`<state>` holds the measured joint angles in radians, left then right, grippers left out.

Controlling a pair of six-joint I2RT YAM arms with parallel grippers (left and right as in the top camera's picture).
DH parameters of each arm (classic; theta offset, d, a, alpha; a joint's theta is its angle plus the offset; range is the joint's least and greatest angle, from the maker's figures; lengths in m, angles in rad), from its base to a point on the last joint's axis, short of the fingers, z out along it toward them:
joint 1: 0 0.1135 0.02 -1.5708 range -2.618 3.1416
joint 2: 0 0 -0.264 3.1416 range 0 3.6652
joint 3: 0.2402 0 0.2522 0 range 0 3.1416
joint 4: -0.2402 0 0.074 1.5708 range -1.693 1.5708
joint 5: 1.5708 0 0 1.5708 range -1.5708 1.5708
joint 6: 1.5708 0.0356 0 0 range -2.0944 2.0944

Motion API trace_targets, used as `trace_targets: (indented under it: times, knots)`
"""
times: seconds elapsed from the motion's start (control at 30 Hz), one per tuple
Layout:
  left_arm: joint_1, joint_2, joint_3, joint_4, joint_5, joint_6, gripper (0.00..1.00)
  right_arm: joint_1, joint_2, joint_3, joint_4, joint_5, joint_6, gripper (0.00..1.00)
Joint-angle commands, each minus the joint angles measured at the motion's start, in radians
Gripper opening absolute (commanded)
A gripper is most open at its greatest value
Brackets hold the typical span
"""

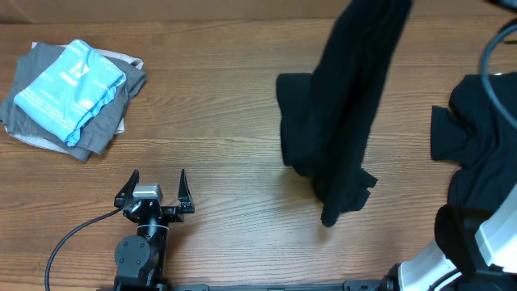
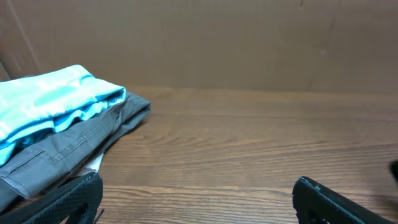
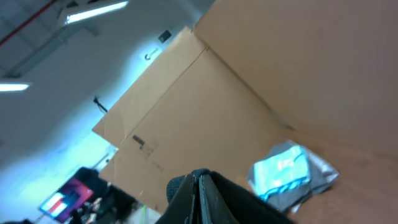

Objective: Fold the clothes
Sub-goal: 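Lift the black shirt with the right gripper and drag it leftward, then reach the left gripper to the hanging shirt and grasp its edge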

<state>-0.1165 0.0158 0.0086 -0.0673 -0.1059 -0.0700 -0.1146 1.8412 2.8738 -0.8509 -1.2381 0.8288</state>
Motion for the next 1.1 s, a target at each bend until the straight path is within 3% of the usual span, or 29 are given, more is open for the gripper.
trace_targets:
  times: [0.0,0.2,0.43,0.63,0.7,0.9,1.07]
  knots:
    - [-0.005,-0.011,-0.004,0.001,0.002,0.022,1.00,0.085,-0.018,0.018,-0.100,0.102,-0.173,0.04]
    - [-0.005,-0.011,-0.004,0.001,0.002,0.021,1.00,0.294,-0.016,0.008,-0.377,0.366,-0.379,0.04]
    - [-0.005,-0.011,-0.004,0.010,0.003,0.021,1.00,0.526,-0.010,-0.057,-0.510,0.568,-0.509,0.04]
    - [-0.006,-0.011,0.065,0.009,0.360,-0.125,1.00,0.548,-0.010,-0.073,-0.566,0.635,-0.539,0.04]
    - [-0.006,-0.010,0.208,-0.106,0.431,-0.257,1.00,0.548,-0.010,-0.074,-0.576,0.635,-0.546,0.04]
    - [-0.006,0.158,0.666,-0.405,0.568,-0.294,1.00,0.548,-0.010,-0.073,-0.593,0.634,-0.546,0.04]
    - [-0.006,0.586,1.043,-0.786,0.710,-0.291,1.00,0.548,-0.010,-0.073,-0.599,0.634,-0.546,0.04]
